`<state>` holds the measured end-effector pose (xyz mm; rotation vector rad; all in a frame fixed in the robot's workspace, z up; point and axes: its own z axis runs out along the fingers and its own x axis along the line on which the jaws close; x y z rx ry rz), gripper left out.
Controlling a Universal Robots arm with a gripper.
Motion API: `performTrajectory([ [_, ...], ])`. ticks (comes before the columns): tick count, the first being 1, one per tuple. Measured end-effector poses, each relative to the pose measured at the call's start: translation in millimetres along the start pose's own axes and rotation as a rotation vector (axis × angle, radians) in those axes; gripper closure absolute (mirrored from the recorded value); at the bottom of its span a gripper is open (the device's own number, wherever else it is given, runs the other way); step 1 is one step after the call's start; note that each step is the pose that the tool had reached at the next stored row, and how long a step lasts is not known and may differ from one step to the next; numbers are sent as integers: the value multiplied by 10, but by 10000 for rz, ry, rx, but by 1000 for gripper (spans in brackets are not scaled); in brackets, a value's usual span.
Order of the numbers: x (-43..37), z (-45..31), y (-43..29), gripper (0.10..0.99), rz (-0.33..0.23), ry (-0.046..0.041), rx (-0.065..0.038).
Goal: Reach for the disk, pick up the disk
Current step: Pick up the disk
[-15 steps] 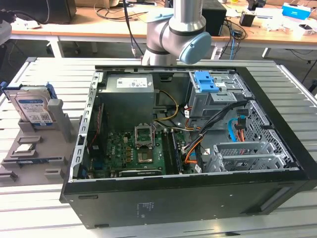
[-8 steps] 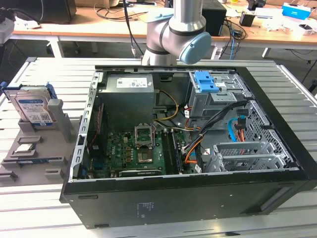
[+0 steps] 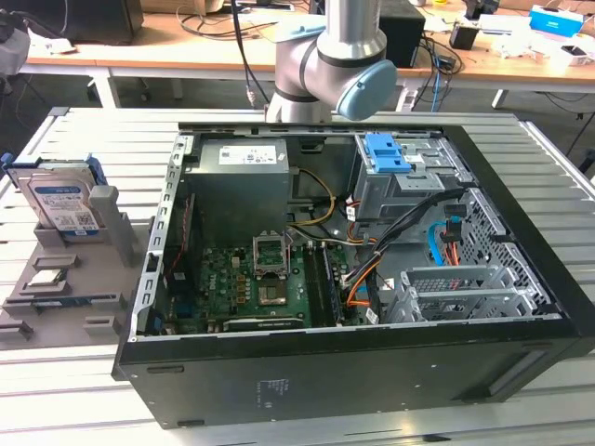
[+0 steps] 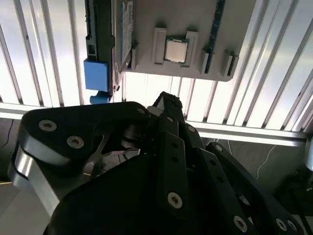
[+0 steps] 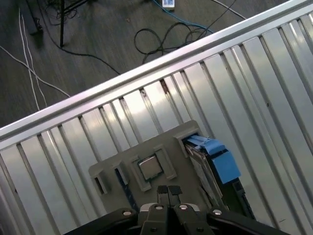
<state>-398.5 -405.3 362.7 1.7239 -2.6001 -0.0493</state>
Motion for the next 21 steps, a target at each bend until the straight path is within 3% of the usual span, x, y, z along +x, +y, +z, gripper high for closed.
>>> performTrajectory([
  [15,0,0,0,980,-2590,99,1],
  [21,0,0,0,980,-2951,113,1],
])
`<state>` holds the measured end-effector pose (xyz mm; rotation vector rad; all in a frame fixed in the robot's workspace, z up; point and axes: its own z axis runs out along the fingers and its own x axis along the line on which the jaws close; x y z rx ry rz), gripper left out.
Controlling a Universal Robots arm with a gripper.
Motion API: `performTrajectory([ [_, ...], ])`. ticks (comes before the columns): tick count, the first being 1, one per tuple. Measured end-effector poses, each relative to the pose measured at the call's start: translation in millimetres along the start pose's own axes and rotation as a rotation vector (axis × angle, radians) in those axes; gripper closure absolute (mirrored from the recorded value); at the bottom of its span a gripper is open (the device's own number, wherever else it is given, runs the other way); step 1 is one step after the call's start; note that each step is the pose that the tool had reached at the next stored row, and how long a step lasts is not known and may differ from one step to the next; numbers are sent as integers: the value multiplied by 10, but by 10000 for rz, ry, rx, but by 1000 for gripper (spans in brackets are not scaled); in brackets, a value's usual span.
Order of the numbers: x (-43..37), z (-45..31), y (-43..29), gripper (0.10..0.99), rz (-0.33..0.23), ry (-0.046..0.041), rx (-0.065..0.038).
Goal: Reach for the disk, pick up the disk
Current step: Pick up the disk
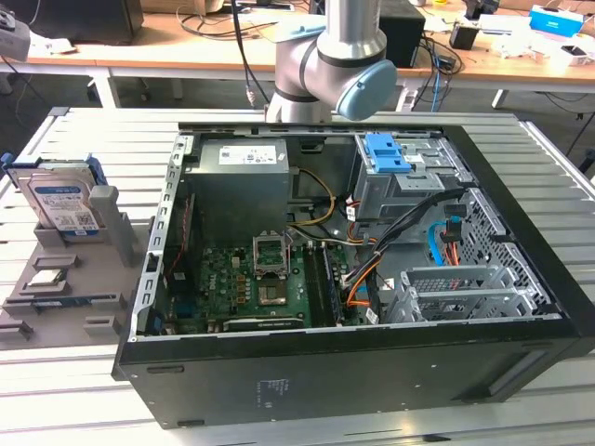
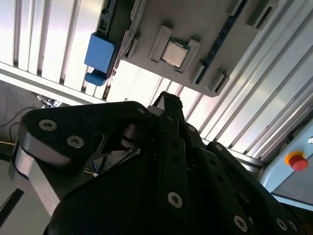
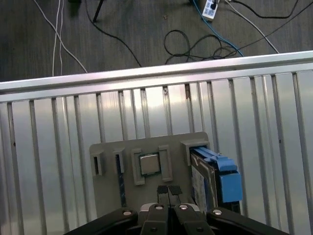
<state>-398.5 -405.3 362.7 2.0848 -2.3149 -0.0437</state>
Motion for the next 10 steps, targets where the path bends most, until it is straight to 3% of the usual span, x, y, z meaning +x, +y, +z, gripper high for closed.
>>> performTrajectory([
  [2,0,0,0,980,0,0,0],
  [6,0,0,0,729,-1,1,0],
  [7,0,0,0,729,-1,0,0],
  [9,0,0,0,604,-1,0,0],
  [10,0,0,0,604,-2,0,0],
])
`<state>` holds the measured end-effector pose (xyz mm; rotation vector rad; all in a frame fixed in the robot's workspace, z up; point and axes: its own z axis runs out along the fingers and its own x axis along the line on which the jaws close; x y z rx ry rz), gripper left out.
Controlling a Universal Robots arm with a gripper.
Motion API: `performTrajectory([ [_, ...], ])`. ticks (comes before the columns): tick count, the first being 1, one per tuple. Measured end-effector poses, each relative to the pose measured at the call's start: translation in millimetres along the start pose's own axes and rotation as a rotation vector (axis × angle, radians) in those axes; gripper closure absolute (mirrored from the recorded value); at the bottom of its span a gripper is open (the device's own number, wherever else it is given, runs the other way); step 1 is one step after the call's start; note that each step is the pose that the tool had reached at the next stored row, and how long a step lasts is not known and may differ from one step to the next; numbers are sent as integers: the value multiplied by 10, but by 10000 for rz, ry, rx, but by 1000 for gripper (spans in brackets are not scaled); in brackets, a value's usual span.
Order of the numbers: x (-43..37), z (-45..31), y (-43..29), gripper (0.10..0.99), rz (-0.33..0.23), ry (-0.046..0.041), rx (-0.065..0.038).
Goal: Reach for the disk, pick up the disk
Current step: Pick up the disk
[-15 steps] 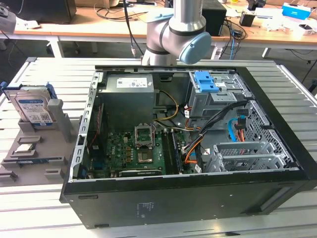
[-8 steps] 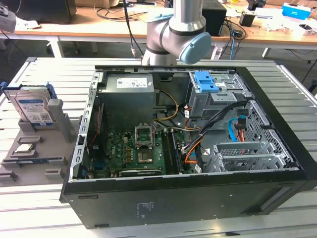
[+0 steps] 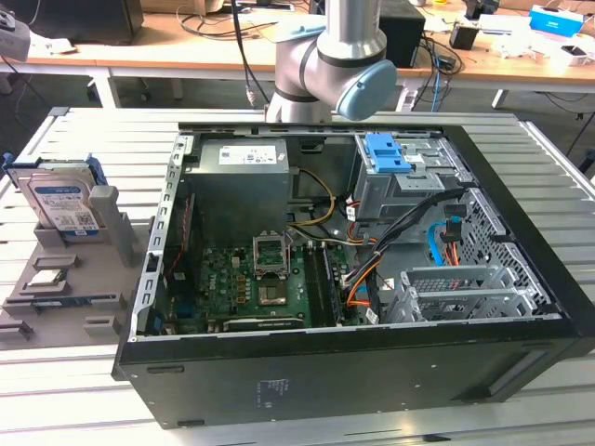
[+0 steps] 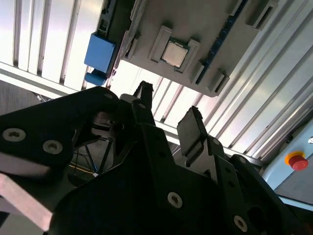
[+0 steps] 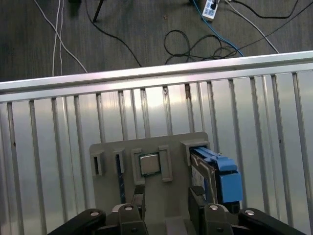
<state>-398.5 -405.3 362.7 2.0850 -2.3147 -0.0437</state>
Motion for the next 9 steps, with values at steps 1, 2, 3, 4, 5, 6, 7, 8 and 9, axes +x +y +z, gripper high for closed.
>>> performTrajectory([
  [1,0,1,0,604,0,0,1],
  [2,-5,1,1,604,1,-1,2],
  [3,-13,0,2,604,3,0,0],
  [4,-37,0,4,604,0,0,0],
  [5,-65,1,6,604,0,0,1],
  [6,-95,0,8,604,-1,2,1],
  [7,-131,1,11,604,-1,4,1],
  [8,-161,1,14,604,0,7,1],
  [9,-229,1,20,604,1,10,1],
])
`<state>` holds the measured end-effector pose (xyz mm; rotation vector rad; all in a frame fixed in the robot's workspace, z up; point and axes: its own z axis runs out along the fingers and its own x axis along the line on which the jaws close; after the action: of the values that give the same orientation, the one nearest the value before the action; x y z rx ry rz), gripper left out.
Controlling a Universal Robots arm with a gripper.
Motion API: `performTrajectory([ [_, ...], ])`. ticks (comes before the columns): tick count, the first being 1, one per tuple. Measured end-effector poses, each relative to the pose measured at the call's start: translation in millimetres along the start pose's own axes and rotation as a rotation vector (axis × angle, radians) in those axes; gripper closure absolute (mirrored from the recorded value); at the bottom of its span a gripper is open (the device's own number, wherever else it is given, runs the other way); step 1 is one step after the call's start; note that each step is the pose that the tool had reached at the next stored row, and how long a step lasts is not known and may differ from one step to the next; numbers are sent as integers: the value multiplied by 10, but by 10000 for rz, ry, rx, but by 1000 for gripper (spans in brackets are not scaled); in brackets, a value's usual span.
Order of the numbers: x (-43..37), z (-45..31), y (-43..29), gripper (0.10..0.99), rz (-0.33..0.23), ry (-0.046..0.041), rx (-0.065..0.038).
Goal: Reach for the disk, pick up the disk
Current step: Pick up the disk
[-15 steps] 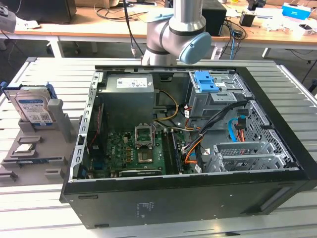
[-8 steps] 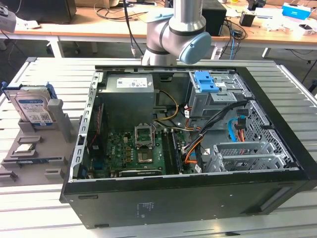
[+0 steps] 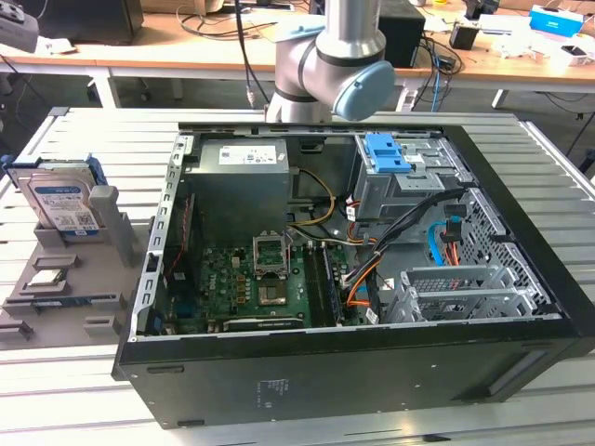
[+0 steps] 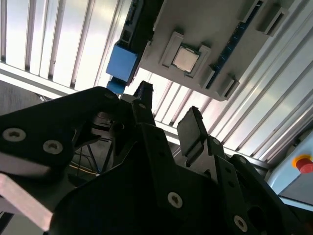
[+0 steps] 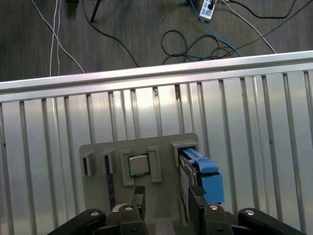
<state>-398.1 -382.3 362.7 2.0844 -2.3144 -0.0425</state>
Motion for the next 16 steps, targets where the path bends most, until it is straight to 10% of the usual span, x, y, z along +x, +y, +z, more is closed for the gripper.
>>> performTrajectory([
  [16,-400,201,-82,604,-25,3,-5],
])
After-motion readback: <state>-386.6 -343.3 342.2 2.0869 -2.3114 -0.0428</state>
